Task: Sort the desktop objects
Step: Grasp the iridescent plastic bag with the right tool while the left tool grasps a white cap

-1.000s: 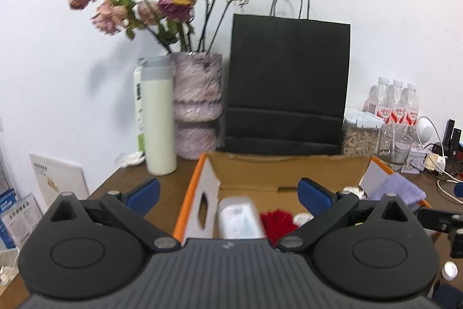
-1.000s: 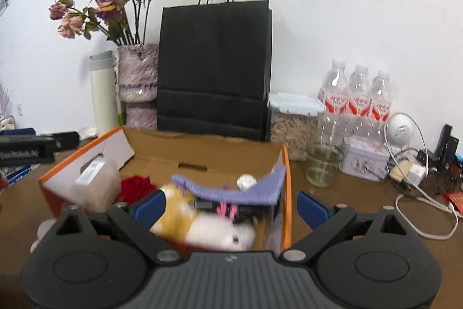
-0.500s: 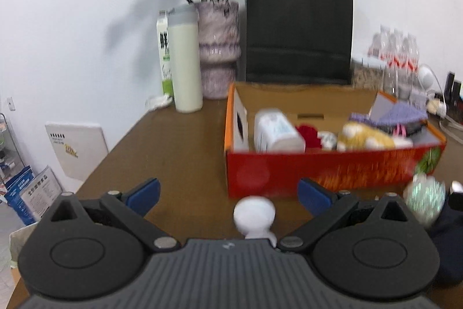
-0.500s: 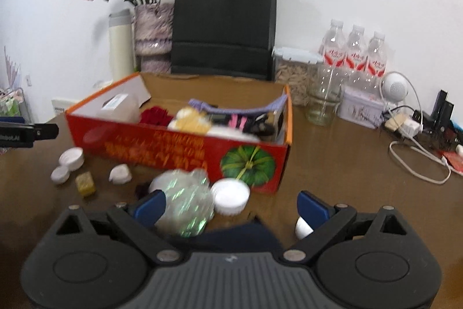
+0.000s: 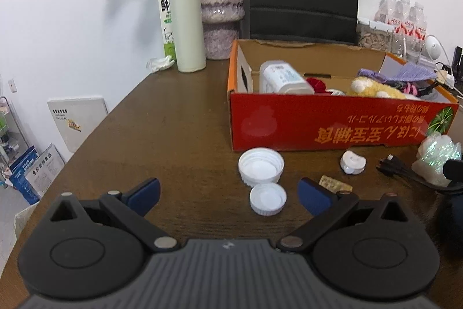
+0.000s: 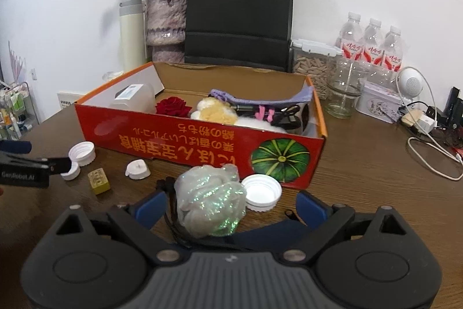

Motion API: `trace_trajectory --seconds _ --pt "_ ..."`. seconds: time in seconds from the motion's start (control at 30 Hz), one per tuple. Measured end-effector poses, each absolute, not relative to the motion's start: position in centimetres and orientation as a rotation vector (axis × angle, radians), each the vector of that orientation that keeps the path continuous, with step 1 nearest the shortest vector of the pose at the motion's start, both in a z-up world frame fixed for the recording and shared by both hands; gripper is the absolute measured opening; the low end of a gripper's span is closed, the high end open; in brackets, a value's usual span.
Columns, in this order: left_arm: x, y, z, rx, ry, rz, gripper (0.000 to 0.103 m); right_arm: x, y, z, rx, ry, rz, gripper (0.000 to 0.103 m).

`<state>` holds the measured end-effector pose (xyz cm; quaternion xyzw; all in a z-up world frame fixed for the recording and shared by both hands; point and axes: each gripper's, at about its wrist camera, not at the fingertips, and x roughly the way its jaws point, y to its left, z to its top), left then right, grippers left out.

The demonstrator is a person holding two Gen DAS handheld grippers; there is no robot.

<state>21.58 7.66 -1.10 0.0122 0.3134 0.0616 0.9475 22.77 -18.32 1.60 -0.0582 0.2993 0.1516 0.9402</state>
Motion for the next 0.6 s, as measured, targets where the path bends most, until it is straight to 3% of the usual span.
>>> trace_trajectory --seconds 0.47,0.57,0.6 --pt "22.4 7.0 -2.1 0.046 0.654 0.125 0.101 24.0 -17.6 -0.2 -0.098 0.643 0.31 0.082" --pt "22.4 7.0 -2.2 0.037 0.658 0.112 0.092 23.9 -17.6 -0.4 -0.087 0.644 0.317 0.079" --pt "22.4 7.0 -2.2 0.033 0.66 0.105 0.084 23.9 -17.6 -0.4 -0.085 0.644 0.321 0.076"
